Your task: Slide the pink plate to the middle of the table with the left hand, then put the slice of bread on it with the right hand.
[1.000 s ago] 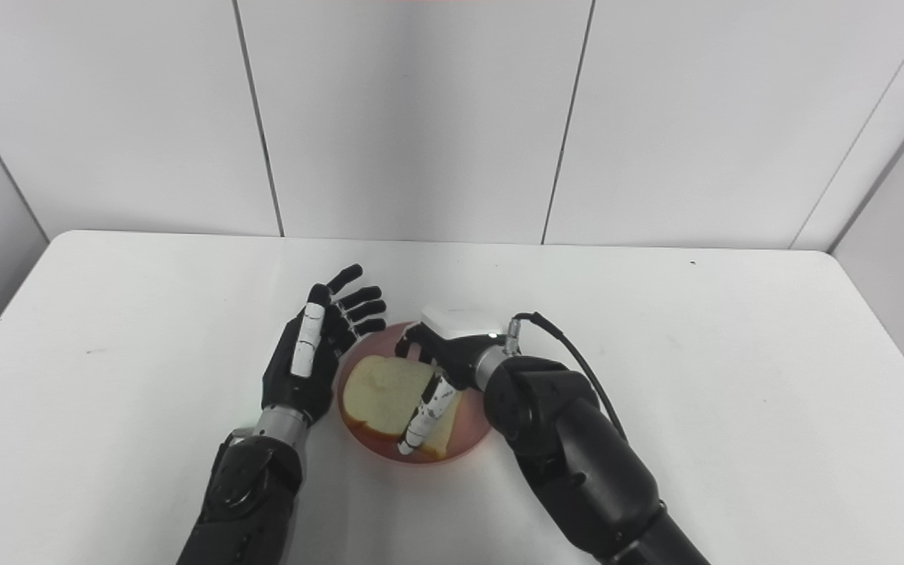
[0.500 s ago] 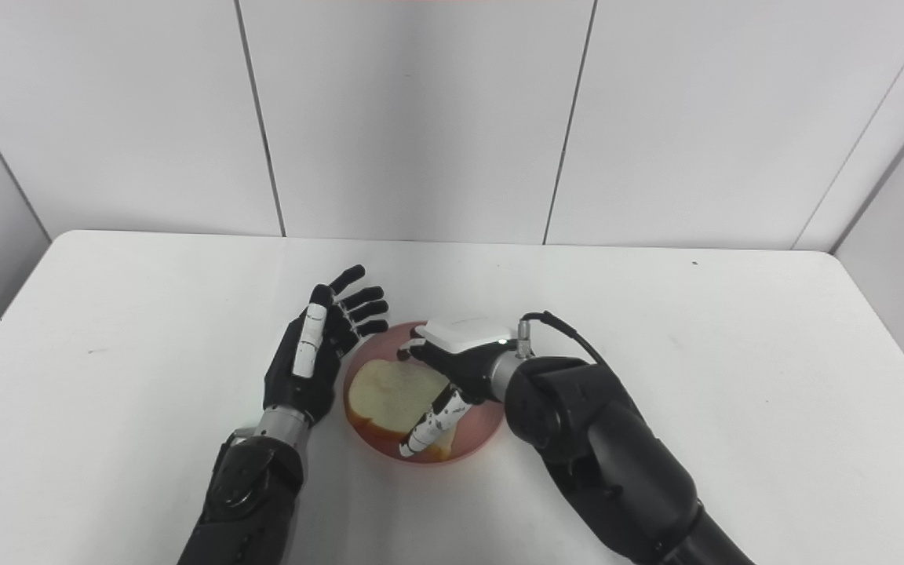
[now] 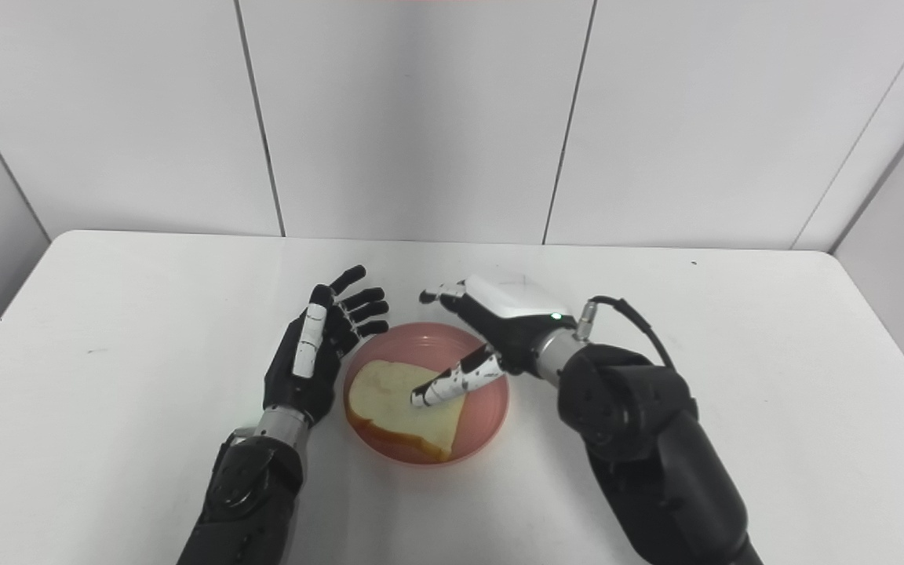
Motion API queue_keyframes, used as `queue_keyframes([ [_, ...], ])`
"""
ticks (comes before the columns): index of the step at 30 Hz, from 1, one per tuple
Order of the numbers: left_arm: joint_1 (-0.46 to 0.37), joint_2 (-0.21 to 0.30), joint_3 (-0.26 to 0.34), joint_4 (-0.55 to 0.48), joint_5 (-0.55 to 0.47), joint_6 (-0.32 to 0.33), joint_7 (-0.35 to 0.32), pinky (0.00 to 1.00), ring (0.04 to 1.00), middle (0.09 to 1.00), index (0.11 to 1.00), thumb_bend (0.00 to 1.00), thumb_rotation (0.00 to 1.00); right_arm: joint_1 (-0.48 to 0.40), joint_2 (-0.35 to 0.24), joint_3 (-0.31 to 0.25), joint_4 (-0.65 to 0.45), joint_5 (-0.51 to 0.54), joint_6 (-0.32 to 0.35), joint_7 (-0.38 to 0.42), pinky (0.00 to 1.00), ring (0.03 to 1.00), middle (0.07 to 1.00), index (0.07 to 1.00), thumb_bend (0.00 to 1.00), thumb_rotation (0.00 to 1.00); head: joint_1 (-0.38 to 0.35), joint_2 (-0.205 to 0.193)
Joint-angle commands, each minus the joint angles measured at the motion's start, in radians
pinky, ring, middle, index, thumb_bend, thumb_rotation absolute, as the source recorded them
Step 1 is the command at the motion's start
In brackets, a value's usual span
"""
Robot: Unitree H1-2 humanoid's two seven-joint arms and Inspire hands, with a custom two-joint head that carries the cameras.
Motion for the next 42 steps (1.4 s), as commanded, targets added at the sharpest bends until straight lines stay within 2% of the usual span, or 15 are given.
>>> queue_keyframes([
  [1, 0.051, 0.006, 0.003, 0.039, -0.003, 0.04, 0.011, 0.63, 0.704, 0.697, 0.766, 0.84, 0.79, 0.002, 0.032, -0.071, -0.022, 0.065, -0.025, -0.13, 0.97, 0.941, 0.921, 0.894, 1.0, 0.47, 0.0, -0.001],
  [4, 0.054, 0.001, 0.01, 0.028, -0.007, 0.032, 0.02, 0.64, 0.73, 0.713, 0.749, 0.86, 0.76, 0.035, 0.07, -0.143, 0.037, 0.168, -0.075, -0.267, 0.8, 0.917, 0.92, 0.899, 1.0, 0.51, -0.001, -0.001],
  [5, 0.059, -0.003, 0.01, 0.015, 0.006, 0.017, 0.035, 0.64, 0.731, 0.713, 0.749, 0.86, 0.76, 0.052, 0.087, -0.169, 0.083, 0.207, -0.116, -0.337, 0.79, 0.916, 0.92, 0.899, 1.0, 0.51, -0.002, -0.001],
  [6, 0.062, -0.006, 0.01, 0.006, 0.016, 0.007, 0.046, 0.66, 0.754, 0.73, 0.752, 0.84, 0.75, 0.064, 0.097, -0.184, 0.115, 0.234, -0.146, -0.388, 0.74, 0.876, 0.905, 0.888, 0.95, 0.62, -0.002, -0.001],
  [7, 0.067, -0.011, 0.01, -0.009, 0.028, -0.009, 0.063, 0.66, 0.76, 0.735, 0.752, 0.84, 0.75, 0.078, 0.118, -0.213, 0.164, 0.282, -0.19, -0.455, 0.73, 0.865, 0.901, 0.886, 0.94, 0.65, -0.001, -0.001],
  [8, 0.071, -0.015, 0.01, -0.02, 0.035, -0.02, 0.075, 0.72, 0.796, 0.777, 0.766, 0.84, 0.74, 0.087, 0.131, -0.231, 0.198, 0.317, -0.221, -0.502, 0.71, 0.837, 0.878, 0.872, 0.87, 0.71, 0.0, 0.0],
  [12, 0.084, -0.021, -0.009, -0.066, 0.112, -0.058, 0.147, 0.85, 0.864, 0.858, 0.809, 0.88, 0.78, 0.115, 0.2, -0.323, 0.335, 0.495, -0.337, -0.656, 0.73, 0.832, 0.865, 0.866, 0.77, 0.82, -0.002, 0.003],
  [15, 0.093, -0.022, -0.026, -0.11, 0.158, -0.059, 0.186, 0.92, 0.908, 0.893, 0.834, 0.89, 0.82, 0.126, 0.287, -0.427, 0.435, 0.672, -0.425, -0.773, 0.74, 0.818, 0.843, 0.839, 0.75, 0.81, -0.003, 0.003],
  [18, 0.096, -0.025, -0.043, -0.143, 0.185, -0.055, 0.21, 0.96, 0.952, 0.93, 0.86, 0.86, 0.83, 0.132, 0.334, -0.483, 0.499, 0.765, -0.478, -0.853, 0.79, 0.842, 0.885, 0.851, 0.74, 0.81, -0.001, 0.0],
  [21, 0.096, -0.028, -0.058, -0.175, 0.213, -0.04, 0.233, 1.0, 0.981, 0.958, 0.877, 0.85, 0.85, 0.138, 0.352, -0.496, 0.524, 0.82, -0.497, -0.898, 0.89, 0.902, 0.928, 0.897, 0.68, 0.85, -0.003, 0.0],
  [23, 0.095, -0.031, -0.064, -0.193, 0.226, -0.028, 0.244, 1.0, 0.982, 0.959, 0.878, 0.86, 0.85, 0.143, 0.349, -0.488, 0.535, 0.831, -0.51, -0.911, 0.9, 0.904, 0.929, 0.899, 0.68, 0.87, -0.004, 0.0],
  [27, 0.094, -0.035, -0.074, -0.237, 0.237, 0.017, 0.252, 1.0, 0.978, 0.954, 0.879, 0.84, 0.85, 0.157, 0.336, -0.462, 0.562, 0.838, -0.554, -0.926, 0.89, 0.884, 0.919, 0.894, 0.66, 0.99, -0.004, 0.0],
  [32, 0.097, -0.028, -0.082, -0.273, 0.231, 0.076, 0.243, 1.0, 0.979, 0.946, 0.878, 0.83, 0.85, 0.162, 0.339, -0.448, 0.567, 0.871, -0.547, -0.938, 0.91, 0.894, 0.907, 0.886, 0.65, 0.88, -0.003, 0.004],
  [38, 0.095, -0.021, -0.087, -0.278, 0.224, 0.097, 0.242, 1.0, 0.981, 0.944, 0.881, 0.81, 0.86, 0.164, 0.34, -0.436, 0.559, 0.893, -0.528, -0.945, 0.91, 0.878, 0.899, 0.913, 0.65, 0.87, -0.003, 0.004],
  [42, 0.093, -0.021, -0.085, -0.28, 0.219, 0.099, 0.244, 1.0, 0.984, 0.946, 0.884, 0.82, 0.86, 0.164, 0.334, -0.428, 0.558, 0.89, -0.519, -0.949, 0.91, 0.88, 0.893, 0.895, 0.66, 0.84, -0.003, 0.003],
])
